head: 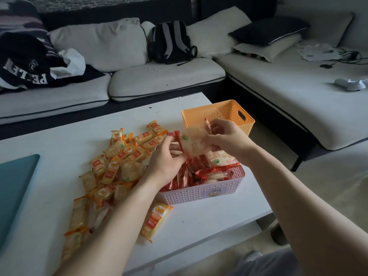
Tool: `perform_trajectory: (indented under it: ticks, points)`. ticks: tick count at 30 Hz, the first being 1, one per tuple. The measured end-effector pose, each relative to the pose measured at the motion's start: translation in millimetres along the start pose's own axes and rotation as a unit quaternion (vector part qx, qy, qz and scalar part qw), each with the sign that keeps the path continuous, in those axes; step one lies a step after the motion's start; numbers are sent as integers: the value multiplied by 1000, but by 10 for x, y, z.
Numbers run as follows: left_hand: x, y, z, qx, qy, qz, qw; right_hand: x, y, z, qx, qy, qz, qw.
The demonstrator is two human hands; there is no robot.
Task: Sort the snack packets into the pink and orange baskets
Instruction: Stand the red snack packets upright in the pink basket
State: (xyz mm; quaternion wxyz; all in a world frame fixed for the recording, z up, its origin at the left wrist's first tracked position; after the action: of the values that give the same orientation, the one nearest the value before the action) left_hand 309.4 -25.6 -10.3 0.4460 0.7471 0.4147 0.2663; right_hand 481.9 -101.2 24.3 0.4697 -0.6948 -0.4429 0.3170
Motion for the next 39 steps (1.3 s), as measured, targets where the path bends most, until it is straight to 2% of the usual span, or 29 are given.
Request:
perform_trajectory:
  ticks: [2, 4, 8, 10, 12, 15, 18, 24, 26, 29, 33, 37, 39]
  points:
    - [-18, -46, -33, -16, 38, -5, 999, -9, 2, 51, -57, -10, 24, 998]
    - [-40, -61, -37, 26, 49, 16, 998, -26, 34, 113, -100, -28, 65, 992]
    - [-67, -78, 34, 138, 4, 29, 990, -43, 77, 261, -185, -33, 85, 979]
    - [-79, -93, 42, 225, -7, 28, 974, -32, 103, 336, -222, -25, 81, 971]
    - [-77, -115, 61, 266, -24, 25, 963, -29, 86, 373, -257, -3, 65, 964]
    - [-64, -135, 86, 232, -36, -10, 972, -62, 48, 430, -285, 20, 42, 957]
    - [-45, -163, 71, 163, -16, -38, 986, -49, 141, 627, -327, -12, 56, 943]
    - [-43, -197, 40, 27, -19, -90, 995, 58, 250, 581, -203, -110, 101, 968]
    - [-32, -180, 43, 70, -38, -76, 994, 119, 296, 520, -254, -121, 81, 956]
    - [-15, -158, 78, 177, -61, -56, 981, 89, 343, 561, -396, -146, 35, 906]
    - [26, -145, 85, 258, -57, -36, 964, 35, 354, 600, -482, -143, 1, 865]
    - [44, -204, 220, 268, -117, -66, 954, 60, 370, 585, -492, -137, -26, 859]
    - [100, -267, 288, 300, -122, -78, 943, 71, 354, 561, -489, -134, -36, 861]
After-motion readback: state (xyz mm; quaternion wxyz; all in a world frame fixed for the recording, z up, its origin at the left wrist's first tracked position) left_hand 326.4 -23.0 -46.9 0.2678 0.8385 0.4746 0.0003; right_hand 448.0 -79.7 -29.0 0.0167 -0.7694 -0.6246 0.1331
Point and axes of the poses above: each hand's wrist, its own x-axis towards the middle knuckle, its own z-axis out of the palm, y = z × x, the point moved 6 cm from there along x, towards the middle knuckle, and after that the axes turned 1 degree about x, right-handed, at the moved point
